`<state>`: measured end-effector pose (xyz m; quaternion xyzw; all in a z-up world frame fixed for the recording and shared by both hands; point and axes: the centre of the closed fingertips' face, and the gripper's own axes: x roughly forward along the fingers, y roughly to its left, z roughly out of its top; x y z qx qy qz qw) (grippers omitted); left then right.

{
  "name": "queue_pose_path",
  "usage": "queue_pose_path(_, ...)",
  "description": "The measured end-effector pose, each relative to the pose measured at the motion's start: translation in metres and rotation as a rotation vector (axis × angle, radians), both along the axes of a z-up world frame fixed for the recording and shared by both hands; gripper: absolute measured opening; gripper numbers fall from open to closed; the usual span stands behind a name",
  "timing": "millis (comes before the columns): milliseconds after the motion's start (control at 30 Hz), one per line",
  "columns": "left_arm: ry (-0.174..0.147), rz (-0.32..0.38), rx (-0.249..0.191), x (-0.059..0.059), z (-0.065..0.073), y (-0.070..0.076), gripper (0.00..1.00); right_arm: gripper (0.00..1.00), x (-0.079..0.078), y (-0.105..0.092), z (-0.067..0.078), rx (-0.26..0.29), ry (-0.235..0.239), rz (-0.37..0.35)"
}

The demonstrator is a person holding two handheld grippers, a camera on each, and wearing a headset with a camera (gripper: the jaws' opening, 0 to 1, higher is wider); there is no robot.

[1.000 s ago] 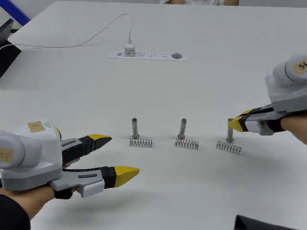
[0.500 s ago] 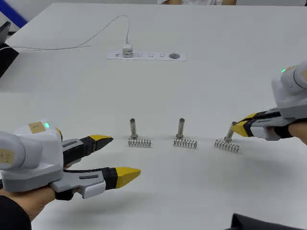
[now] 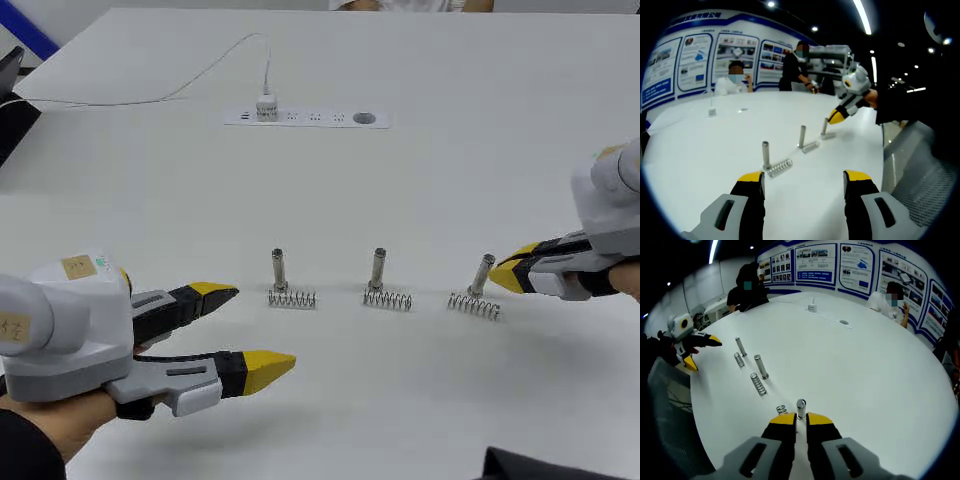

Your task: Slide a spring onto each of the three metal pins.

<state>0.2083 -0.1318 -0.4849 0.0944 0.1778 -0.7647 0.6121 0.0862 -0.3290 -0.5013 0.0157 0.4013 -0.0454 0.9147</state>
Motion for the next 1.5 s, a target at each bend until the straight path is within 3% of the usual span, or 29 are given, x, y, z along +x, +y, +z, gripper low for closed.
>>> queue_pose_path(433,-0.002,-0.016,-0.005,-0.006,0.003,-0.002,0.64,0.16,-0.006,0.012,-0.012,0.001,0.037,0.103)
queue_pose_path(700,-0.005,-0.029,-0.001,-0.009,0.002,-0.002,0.64,0.17,-0.009,0.020,-0.027,-0.004,0.092,0.221)
queue_pose_path(1133,-0.009,-0.049,0.009,-0.013,-0.001,-0.003,0.63,0.16,-0.009,0.022,-0.039,-0.028,0.151,0.310)
queue_pose_path(1500,-0.010,-0.064,0.018,-0.017,-0.004,-0.002,0.62,0.14,-0.008,0.025,-0.044,0.000,0.195,0.346)
